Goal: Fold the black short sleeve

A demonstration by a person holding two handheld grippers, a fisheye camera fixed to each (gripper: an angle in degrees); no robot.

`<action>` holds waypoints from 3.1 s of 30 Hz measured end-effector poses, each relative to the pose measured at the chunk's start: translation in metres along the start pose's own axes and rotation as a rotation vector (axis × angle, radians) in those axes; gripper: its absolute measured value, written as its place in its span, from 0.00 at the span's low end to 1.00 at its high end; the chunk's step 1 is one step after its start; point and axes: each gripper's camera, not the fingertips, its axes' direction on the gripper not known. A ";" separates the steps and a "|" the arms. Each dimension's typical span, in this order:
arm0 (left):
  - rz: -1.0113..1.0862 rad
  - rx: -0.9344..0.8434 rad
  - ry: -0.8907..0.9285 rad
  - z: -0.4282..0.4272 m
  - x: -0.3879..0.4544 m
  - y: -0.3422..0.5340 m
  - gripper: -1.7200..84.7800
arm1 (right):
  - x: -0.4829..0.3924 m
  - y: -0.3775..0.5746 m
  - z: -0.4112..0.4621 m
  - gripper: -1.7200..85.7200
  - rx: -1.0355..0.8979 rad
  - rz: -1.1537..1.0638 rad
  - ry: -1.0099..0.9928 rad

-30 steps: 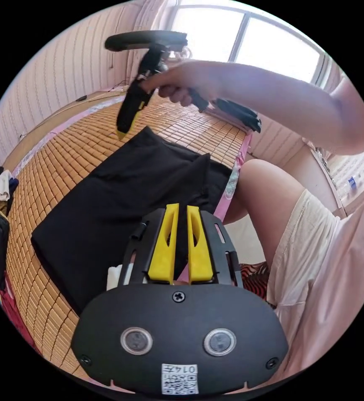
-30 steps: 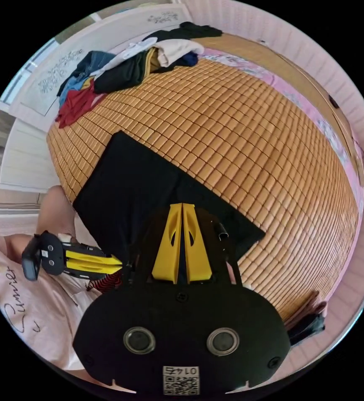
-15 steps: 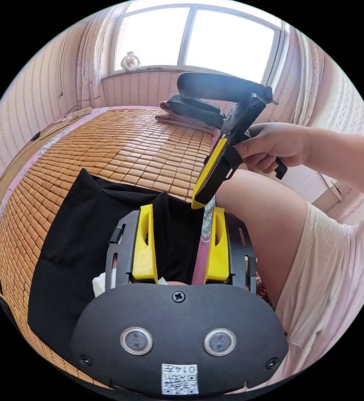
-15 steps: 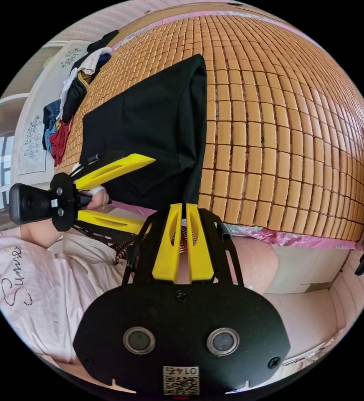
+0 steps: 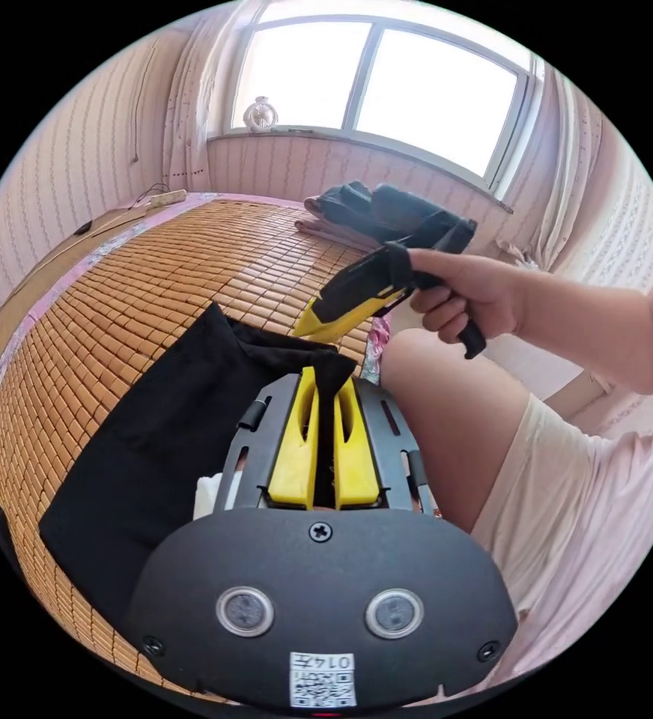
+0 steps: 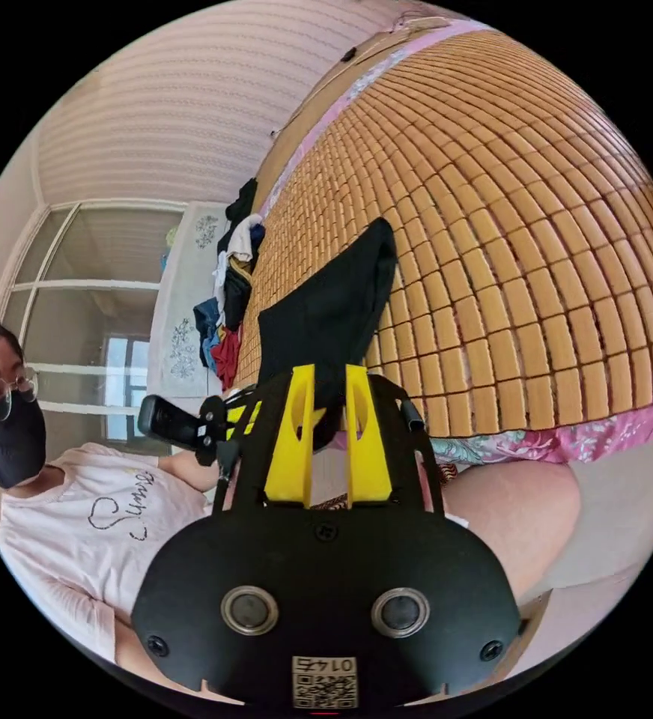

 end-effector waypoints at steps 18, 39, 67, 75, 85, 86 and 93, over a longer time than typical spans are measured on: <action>-0.162 0.336 0.268 -0.066 -0.029 0.028 0.01 | 0.000 0.023 -0.101 0.04 0.312 -0.018 -0.042; -0.875 0.129 -0.064 -0.089 -0.211 0.181 0.04 | -0.212 -0.041 0.153 0.11 -0.030 -0.386 0.385; -0.458 0.019 -0.086 -0.045 -0.226 0.101 0.23 | -0.313 0.125 0.127 0.07 -0.156 -1.160 0.533; -0.161 -0.102 -0.004 -0.027 -0.185 0.081 0.08 | -0.331 0.214 0.032 0.07 -0.035 -1.230 0.420; 0.016 -0.002 0.005 -0.089 -0.094 -0.020 0.02 | -0.267 0.299 -0.110 0.07 0.354 -0.868 0.400; 0.059 0.003 0.013 -0.088 -0.080 -0.041 0.02 | -0.258 0.313 -0.130 0.07 0.408 -0.827 0.407; 0.265 0.022 0.147 -0.022 -0.025 -0.186 0.02 | -0.216 0.377 -0.248 0.06 0.661 -0.653 0.585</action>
